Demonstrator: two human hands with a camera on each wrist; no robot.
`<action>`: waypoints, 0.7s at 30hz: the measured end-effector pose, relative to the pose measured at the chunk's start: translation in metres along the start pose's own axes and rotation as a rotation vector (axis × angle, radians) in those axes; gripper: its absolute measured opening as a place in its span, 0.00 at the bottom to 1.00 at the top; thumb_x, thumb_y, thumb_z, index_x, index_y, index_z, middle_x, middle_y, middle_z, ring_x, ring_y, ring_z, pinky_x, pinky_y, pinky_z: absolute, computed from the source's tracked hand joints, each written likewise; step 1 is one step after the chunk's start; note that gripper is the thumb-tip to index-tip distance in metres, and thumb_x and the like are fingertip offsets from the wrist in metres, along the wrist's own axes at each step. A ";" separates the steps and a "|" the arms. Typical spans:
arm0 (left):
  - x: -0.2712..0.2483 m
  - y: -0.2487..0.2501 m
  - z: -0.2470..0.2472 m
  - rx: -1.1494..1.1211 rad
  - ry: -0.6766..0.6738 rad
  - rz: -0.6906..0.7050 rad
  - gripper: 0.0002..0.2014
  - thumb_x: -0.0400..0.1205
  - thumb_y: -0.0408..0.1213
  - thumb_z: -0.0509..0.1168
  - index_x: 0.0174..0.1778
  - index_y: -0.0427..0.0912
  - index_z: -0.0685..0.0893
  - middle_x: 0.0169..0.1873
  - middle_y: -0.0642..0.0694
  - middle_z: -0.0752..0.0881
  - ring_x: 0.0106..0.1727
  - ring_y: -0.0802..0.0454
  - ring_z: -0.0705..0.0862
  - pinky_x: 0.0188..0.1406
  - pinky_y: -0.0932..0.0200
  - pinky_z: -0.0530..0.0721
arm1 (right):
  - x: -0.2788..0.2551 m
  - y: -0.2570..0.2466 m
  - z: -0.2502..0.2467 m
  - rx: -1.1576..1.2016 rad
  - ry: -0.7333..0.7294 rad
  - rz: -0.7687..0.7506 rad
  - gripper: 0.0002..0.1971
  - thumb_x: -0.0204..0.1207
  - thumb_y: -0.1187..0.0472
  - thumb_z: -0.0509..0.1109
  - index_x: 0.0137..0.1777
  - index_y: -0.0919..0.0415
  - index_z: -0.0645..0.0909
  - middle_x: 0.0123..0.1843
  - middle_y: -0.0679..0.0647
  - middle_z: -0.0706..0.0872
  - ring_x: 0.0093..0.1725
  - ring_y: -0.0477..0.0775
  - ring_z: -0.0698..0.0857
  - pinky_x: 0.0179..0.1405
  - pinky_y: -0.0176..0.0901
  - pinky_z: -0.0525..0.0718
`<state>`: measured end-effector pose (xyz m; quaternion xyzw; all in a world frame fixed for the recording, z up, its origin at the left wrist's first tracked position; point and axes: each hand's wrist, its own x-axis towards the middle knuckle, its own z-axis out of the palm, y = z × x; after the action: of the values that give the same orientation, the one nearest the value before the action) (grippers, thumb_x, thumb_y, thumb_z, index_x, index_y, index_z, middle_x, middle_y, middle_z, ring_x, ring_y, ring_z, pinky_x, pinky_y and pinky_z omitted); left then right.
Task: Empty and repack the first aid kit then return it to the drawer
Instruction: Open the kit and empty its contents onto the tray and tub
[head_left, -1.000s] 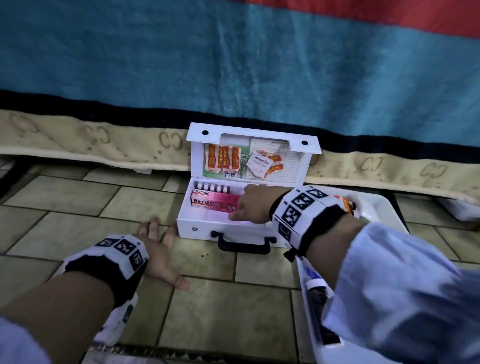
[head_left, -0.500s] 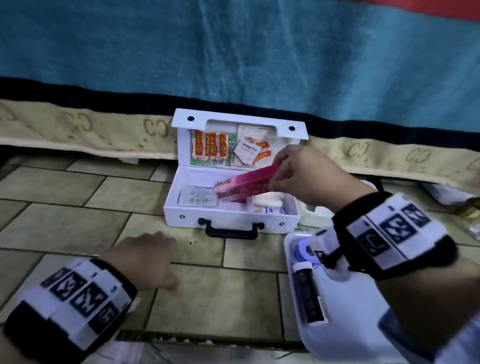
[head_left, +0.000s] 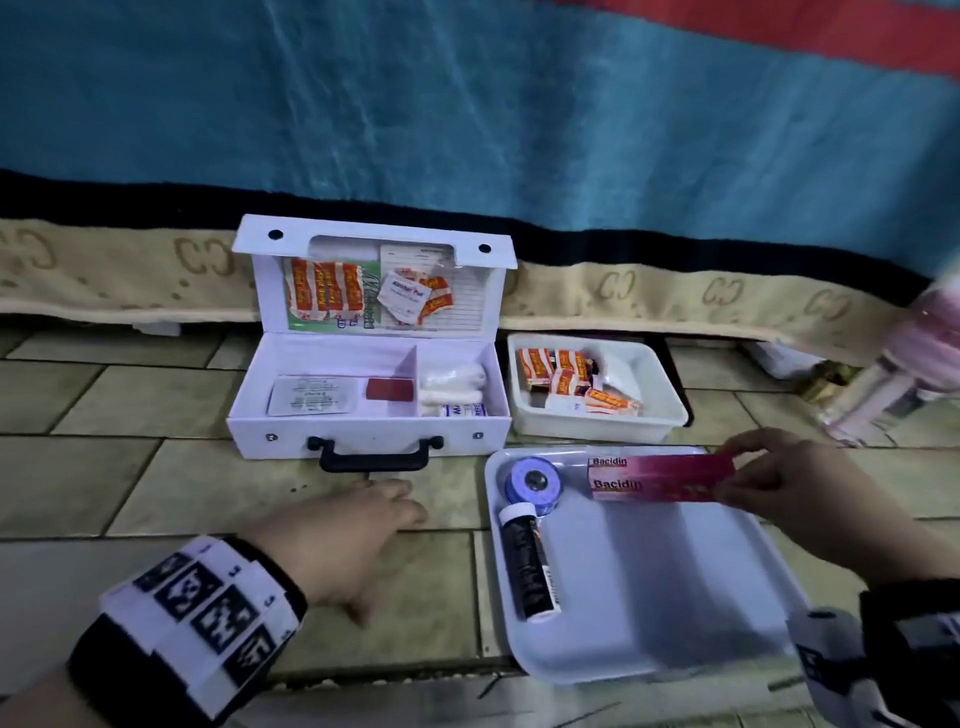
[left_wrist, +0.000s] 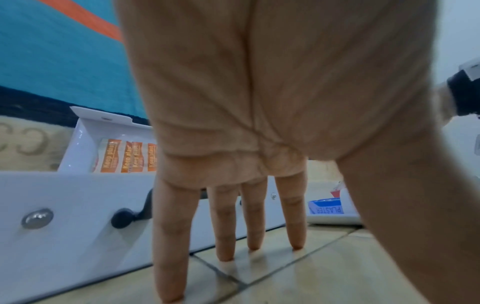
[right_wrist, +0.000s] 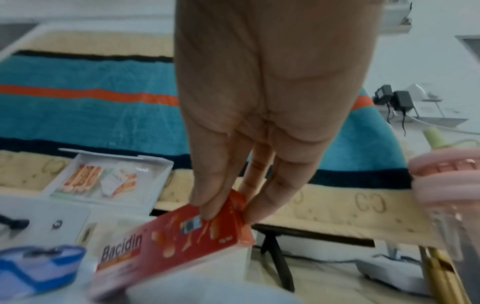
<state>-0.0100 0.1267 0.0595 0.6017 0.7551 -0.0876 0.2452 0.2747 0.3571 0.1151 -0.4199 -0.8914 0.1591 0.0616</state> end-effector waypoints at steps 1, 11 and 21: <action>0.001 0.000 0.000 0.003 0.000 -0.004 0.51 0.65 0.42 0.81 0.80 0.57 0.59 0.83 0.54 0.49 0.82 0.52 0.57 0.79 0.60 0.62 | 0.002 0.005 0.005 -0.003 -0.002 0.009 0.19 0.66 0.63 0.80 0.23 0.38 0.83 0.50 0.42 0.84 0.44 0.31 0.80 0.31 0.31 0.74; 0.002 -0.002 0.003 -0.029 0.040 -0.009 0.51 0.62 0.41 0.82 0.79 0.59 0.61 0.82 0.58 0.53 0.81 0.53 0.59 0.78 0.58 0.65 | 0.017 -0.018 0.045 -0.114 -0.165 -0.096 0.14 0.72 0.55 0.74 0.57 0.43 0.86 0.71 0.42 0.73 0.66 0.46 0.78 0.64 0.36 0.73; -0.023 -0.036 0.006 -0.117 0.023 -0.139 0.54 0.61 0.44 0.82 0.80 0.62 0.58 0.79 0.58 0.56 0.78 0.56 0.61 0.75 0.59 0.69 | 0.037 -0.111 0.016 -0.092 -0.328 -0.288 0.14 0.75 0.48 0.70 0.60 0.44 0.83 0.56 0.41 0.86 0.52 0.41 0.84 0.55 0.37 0.81</action>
<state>-0.0393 0.0946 0.0598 0.5335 0.8017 -0.0529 0.2645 0.1666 0.3157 0.1363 -0.2591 -0.9466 0.1741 -0.0812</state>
